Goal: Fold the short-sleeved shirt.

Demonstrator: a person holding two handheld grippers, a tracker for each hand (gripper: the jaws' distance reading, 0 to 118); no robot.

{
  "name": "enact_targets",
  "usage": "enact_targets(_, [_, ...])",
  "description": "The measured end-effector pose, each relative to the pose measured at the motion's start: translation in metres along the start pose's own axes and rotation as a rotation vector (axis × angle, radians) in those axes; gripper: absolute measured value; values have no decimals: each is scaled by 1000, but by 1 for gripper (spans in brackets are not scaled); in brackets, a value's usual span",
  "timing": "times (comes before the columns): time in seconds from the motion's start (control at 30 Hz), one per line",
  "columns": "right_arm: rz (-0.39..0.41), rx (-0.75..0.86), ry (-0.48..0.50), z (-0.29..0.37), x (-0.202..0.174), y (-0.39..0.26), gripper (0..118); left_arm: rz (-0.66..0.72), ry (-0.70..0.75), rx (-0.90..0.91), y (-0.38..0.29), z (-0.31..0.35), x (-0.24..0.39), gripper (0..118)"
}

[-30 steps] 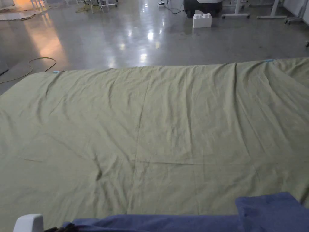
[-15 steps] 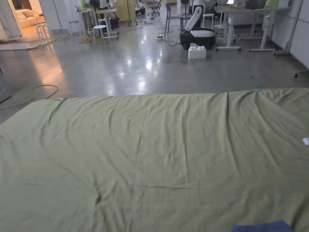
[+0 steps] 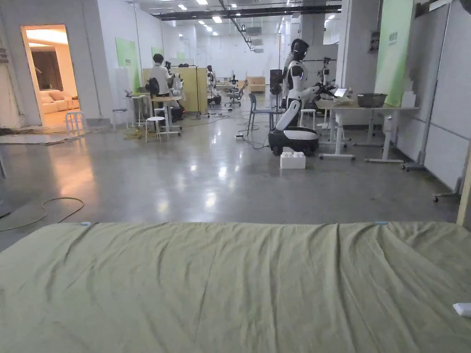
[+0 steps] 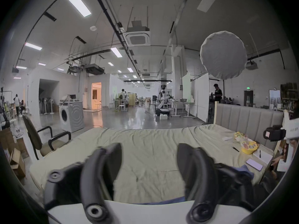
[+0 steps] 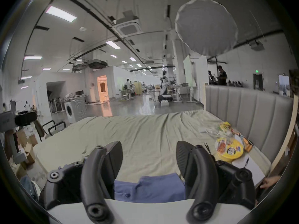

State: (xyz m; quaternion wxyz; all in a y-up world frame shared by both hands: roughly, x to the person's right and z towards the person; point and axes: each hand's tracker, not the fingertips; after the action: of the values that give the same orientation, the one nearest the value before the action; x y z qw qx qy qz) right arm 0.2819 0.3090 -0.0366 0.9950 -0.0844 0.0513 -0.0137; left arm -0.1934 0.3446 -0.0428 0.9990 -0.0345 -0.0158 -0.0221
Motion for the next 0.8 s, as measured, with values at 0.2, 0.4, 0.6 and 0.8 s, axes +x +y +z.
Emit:
enact_targets(0.2, [46, 18, 36, 0, -22, 1, 1, 31, -66, -2, 1, 10, 9, 0])
enact_targets(0.4, [17, -9, 54, -1, -28, -1, 0, 38, -99, -21, 3, 5, 6, 0])
enact_targets(0.6, [27, 2, 67, -5, -34, 2, 0, 36, -116, -45, 1, 2, 3, 0])
enact_targets(0.8, [-8, -54, 79, -9, -32, -12, 0, 149, -86, -222, -20, -17, -29, 0])
